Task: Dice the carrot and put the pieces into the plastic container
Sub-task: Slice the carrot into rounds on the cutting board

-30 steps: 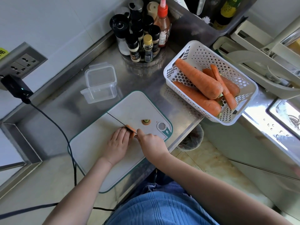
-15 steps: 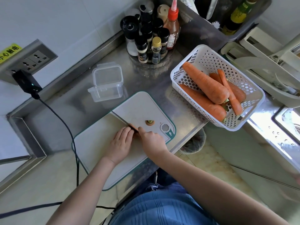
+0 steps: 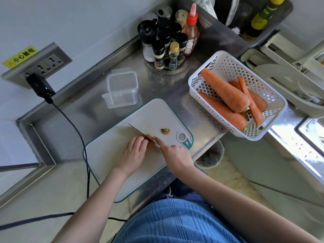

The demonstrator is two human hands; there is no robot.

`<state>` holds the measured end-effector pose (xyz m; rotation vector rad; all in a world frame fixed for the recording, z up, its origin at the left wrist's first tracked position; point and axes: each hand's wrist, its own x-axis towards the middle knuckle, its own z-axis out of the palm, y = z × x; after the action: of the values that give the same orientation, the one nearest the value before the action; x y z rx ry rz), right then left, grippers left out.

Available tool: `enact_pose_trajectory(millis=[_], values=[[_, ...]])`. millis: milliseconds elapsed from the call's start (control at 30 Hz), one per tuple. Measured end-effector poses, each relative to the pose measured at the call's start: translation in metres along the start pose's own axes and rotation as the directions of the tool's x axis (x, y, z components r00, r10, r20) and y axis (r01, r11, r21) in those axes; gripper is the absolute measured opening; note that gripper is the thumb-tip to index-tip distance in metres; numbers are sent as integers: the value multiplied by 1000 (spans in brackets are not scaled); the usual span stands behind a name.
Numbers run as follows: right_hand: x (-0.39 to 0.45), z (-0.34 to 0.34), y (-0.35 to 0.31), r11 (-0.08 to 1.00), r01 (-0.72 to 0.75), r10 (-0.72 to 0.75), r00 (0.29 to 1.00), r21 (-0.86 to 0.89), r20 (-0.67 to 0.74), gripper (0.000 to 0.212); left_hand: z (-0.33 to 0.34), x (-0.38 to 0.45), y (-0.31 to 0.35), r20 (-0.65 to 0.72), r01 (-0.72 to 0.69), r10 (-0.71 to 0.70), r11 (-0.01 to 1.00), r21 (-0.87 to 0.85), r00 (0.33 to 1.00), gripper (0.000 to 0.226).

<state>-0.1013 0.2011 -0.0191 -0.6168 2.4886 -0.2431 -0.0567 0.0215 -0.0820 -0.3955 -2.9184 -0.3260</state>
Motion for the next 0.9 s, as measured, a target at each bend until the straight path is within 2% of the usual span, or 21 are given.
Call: enact_pose_trajectory(millis=[200,400,900], values=[[-3,5,-7,1000,30,-30,995,-3,-90,51,1,0,0,-56,-16,18,999,41,998,20],[-2,9,-14,1000,12,-12,996,0,-85,39,5,0,-2,-56,-6,9,999,43,998,29],[2,18,-15,1000,-1,2,998,21,-56,34,-1,2,-1,-62,-26,27,999,23,998,19]])
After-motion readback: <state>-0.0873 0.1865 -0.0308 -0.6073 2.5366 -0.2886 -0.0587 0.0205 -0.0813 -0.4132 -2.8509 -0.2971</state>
